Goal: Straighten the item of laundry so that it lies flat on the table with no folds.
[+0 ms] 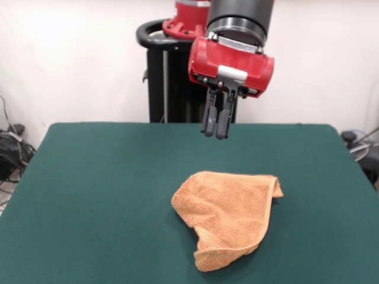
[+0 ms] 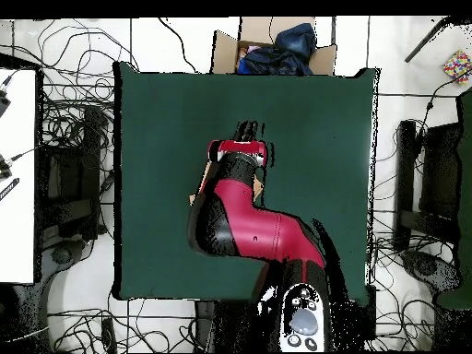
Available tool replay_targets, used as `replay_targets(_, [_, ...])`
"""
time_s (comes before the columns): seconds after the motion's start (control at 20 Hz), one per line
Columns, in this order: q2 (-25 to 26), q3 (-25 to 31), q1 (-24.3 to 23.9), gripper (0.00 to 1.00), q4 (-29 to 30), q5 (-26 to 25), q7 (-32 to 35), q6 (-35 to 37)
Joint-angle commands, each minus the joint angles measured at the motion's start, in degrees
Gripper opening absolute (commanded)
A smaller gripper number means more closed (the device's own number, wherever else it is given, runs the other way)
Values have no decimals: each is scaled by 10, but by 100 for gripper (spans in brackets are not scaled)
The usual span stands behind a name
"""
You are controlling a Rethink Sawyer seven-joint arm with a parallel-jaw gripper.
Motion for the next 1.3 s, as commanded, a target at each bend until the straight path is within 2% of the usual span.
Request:
replay_targets(0.05, [12,10,19,0,59,44,156,-11])
replay_targets(0.4, [13,27,5,0,59,13,148,-38])
replay_targets(0.8, [12,42,-6,0,60,13,158,-59])
replay_targets(1.3, [12,36,-3,0,63,19,150,-64])
